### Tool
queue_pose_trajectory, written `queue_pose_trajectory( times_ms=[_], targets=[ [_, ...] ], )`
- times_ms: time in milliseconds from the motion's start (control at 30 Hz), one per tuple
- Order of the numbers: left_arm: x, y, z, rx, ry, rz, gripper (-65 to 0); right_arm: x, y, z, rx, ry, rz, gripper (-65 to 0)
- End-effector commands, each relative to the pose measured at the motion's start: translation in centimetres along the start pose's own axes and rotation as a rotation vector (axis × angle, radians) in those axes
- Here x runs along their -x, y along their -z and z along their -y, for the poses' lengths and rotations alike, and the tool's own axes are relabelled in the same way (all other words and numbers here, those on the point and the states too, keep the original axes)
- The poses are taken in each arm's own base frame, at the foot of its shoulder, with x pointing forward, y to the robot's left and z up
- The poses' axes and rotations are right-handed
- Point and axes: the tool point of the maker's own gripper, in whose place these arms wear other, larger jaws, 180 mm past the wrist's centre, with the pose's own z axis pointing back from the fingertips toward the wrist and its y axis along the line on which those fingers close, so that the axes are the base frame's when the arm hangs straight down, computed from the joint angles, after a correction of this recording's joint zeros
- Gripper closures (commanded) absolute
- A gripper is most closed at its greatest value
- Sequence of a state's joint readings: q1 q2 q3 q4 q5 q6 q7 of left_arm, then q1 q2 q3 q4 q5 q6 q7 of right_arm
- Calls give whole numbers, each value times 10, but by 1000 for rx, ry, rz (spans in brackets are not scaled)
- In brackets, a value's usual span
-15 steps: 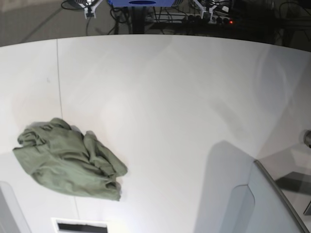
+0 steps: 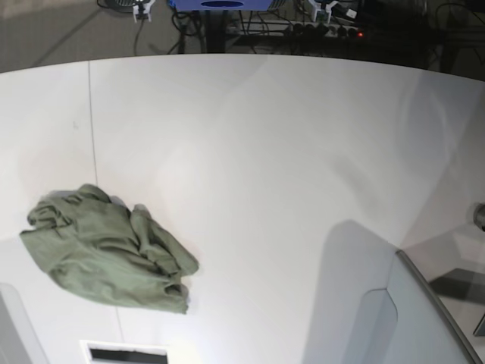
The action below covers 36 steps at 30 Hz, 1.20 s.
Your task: Layout the t-shirt on the table in an organized manner, then fold the t-shirt properly
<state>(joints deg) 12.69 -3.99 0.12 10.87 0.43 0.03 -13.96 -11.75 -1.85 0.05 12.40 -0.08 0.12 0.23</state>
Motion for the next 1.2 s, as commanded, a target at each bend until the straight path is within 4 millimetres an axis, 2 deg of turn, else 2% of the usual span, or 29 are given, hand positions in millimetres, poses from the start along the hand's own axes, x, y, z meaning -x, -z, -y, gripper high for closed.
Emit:
queue_pose_trajectory(
  times_ms=[0,33,467,633,700,800,867,1033,1167],
  targets=[
    [3,-1,-3,-7,9,-1,0,3,0,-1,-5,5,-5,-15],
    [3,-1,-3,-7,9,-1,0,3,0,-1,-5,5,-5,0],
    [3,-1,-3,-6,9,3,0,6,0,-1,-3,-1,-15,-5],
    [9,-10,-16,-22,25,37,0,22,-2,-2,-3,1,-18,-5],
    [6,-16,-31,-42,41,68,0,21,-7,0,2,5,22,-5],
    [3,-26,-35,-48,48,115,0,20,-19,4,12,7,57,-5],
    [2,-33,-44,-55,70,138,0,13,-34,11,28,6,64,-5],
    [1,-51,-40,-44,86,189,0,-16,-81,17,47,11,136,-5],
    [-5,-72,-46,-42,122,249,0,-30,-119,43,103,73,167,-5]
  ],
)
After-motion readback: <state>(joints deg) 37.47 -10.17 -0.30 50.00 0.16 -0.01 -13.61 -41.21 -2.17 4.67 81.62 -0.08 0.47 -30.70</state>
